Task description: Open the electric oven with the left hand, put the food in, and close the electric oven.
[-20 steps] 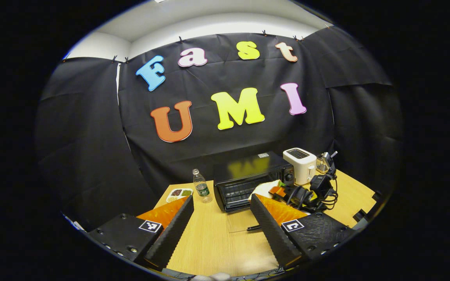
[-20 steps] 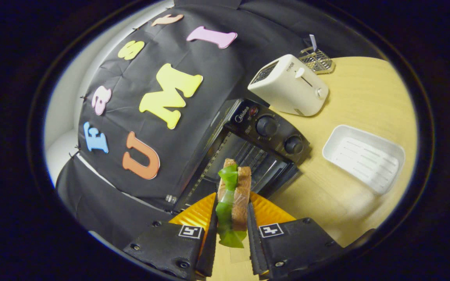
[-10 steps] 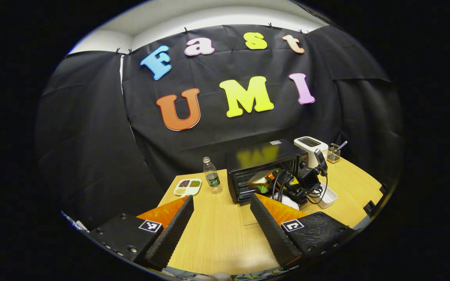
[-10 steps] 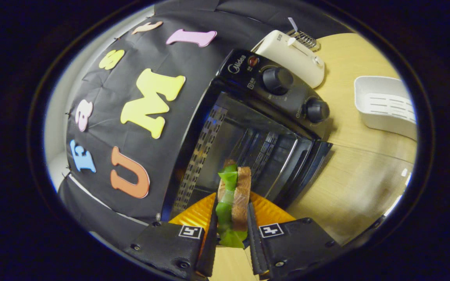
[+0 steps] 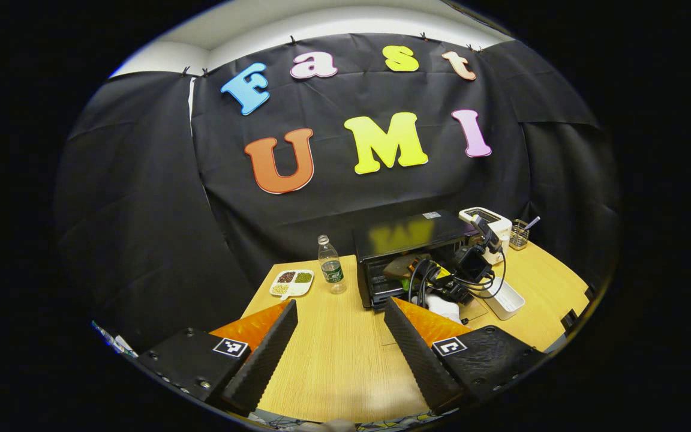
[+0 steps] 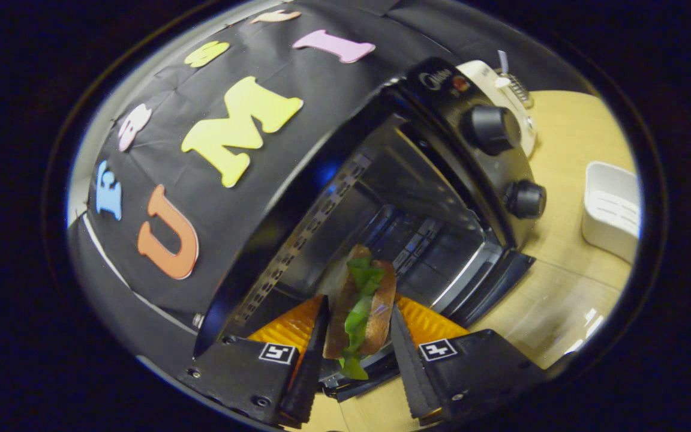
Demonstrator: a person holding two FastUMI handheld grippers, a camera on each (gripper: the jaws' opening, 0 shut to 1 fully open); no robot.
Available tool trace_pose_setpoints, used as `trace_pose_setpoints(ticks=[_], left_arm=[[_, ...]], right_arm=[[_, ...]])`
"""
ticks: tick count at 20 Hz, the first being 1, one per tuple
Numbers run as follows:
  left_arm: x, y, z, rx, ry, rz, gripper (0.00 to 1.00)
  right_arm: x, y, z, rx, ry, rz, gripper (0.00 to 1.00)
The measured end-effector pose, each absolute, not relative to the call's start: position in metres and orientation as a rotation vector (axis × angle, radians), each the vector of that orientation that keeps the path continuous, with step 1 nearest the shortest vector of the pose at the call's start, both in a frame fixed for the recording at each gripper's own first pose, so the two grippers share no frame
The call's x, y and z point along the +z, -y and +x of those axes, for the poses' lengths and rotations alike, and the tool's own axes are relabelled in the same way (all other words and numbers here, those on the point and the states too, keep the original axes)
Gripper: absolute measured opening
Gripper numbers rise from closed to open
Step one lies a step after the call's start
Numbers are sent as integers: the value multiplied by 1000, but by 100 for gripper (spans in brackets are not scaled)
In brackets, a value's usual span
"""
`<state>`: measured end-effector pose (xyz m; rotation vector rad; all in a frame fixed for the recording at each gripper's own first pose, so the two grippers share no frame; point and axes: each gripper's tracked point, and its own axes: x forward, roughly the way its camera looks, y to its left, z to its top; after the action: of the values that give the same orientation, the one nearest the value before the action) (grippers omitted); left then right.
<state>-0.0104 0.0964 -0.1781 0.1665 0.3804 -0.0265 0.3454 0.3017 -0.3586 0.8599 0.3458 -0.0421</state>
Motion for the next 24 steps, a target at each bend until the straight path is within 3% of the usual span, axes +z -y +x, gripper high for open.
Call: trace_pose_setpoints(ticks=[1,3,4,6,7,8,9,10,11,16,17,18,19,20,22,23,24], left_arm=[[-180,-94,-10,-35,-383,164,96],[-182,-90,-7,-48,-387,159,95],[-180,-89,-5,-49,-380,160,96],[-177,-86,-2,-50,-365,161,96],[-177,-85,-2,-51,-359,161,96],[-176,-84,-1,-52,-353,159,96],[-176,-83,-2,-52,-353,152,96],[-175,-82,-1,-52,-349,143,96],[-175,-81,-2,-49,-342,138,96],[-182,-76,1,-45,-314,70,96],[-187,-75,4,-40,-313,63,96],[-195,-73,6,-38,-315,54,96],[-202,-71,8,-32,-324,47,96],[-210,-67,11,-30,-333,35,96],[-223,-58,16,-25,-332,26,96],[-233,-55,18,-20,-341,23,96],[-243,-49,21,-20,-353,18,96]], right_arm=[[-358,-299,341,-52,-371,797,51],[-358,-293,338,-61,-391,693,77],[-355,-287,336,-63,-385,665,100],[-351,-284,332,-58,-388,594,100],[-342,-281,326,-38,-378,560,89],[-334,-277,320,-28,-367,517,89],[-330,-270,313,-26,-367,476,100],[-322,-269,303,-9,-372,456,89],[-319,-264,291,18,-386,437,100],[-289,-203,222,77,-398,243,100],[-275,-184,210,73,-386,212,89],[-260,-162,197,67,-368,167,100],[-246,-145,188,57,-356,135,89],[-232,-128,179,50,-344,105,100],[-204,-105,166,44,-316,59,100],[-194,-96,159,38,-306,41,89],[-186,-87,152,40,-296,29,100]])
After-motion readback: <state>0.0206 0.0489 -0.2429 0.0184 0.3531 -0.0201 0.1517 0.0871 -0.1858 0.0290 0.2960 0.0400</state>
